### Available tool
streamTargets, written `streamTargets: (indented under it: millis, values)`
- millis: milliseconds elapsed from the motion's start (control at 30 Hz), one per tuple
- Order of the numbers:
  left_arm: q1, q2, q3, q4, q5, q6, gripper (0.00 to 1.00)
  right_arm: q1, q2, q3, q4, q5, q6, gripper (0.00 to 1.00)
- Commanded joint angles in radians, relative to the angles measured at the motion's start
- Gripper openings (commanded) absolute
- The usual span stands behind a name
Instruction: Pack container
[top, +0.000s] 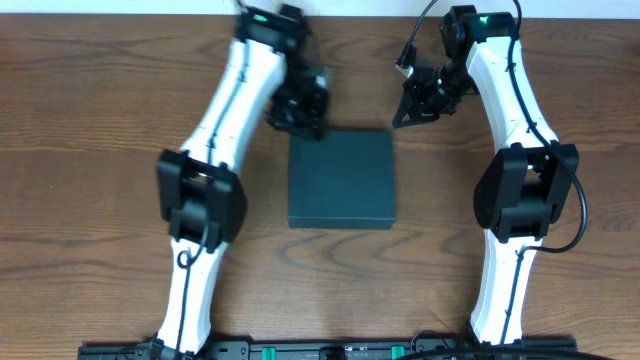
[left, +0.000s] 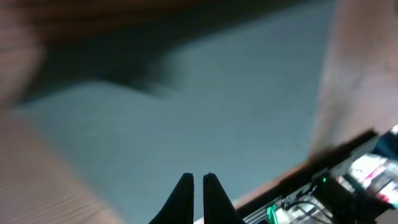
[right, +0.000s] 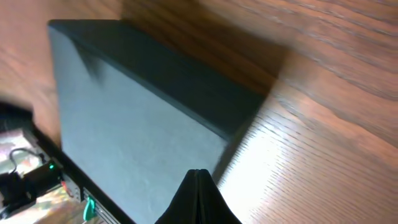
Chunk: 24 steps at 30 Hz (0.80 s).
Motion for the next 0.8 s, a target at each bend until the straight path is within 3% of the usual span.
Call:
streamTargets:
  millis: [0,367,767]
  values:
    - [-0.057,-0.028,0.021,-0.005,-0.056,-0.051,0.06,-0.023,0.01,0.018,0.002,0.075,0.064,0.01]
    - [-0.167,-0.028,0.018,-0.003,-0.303,-0.208,0.06,-0.085,0.01,0.018,0.001,0.086,0.073,0.01]
    - [-0.185,-0.028,-0.109,0.14,-0.379,-0.267,0.06,-0.144,0.01,0.018,-0.001,0.086,0.072,0.01]
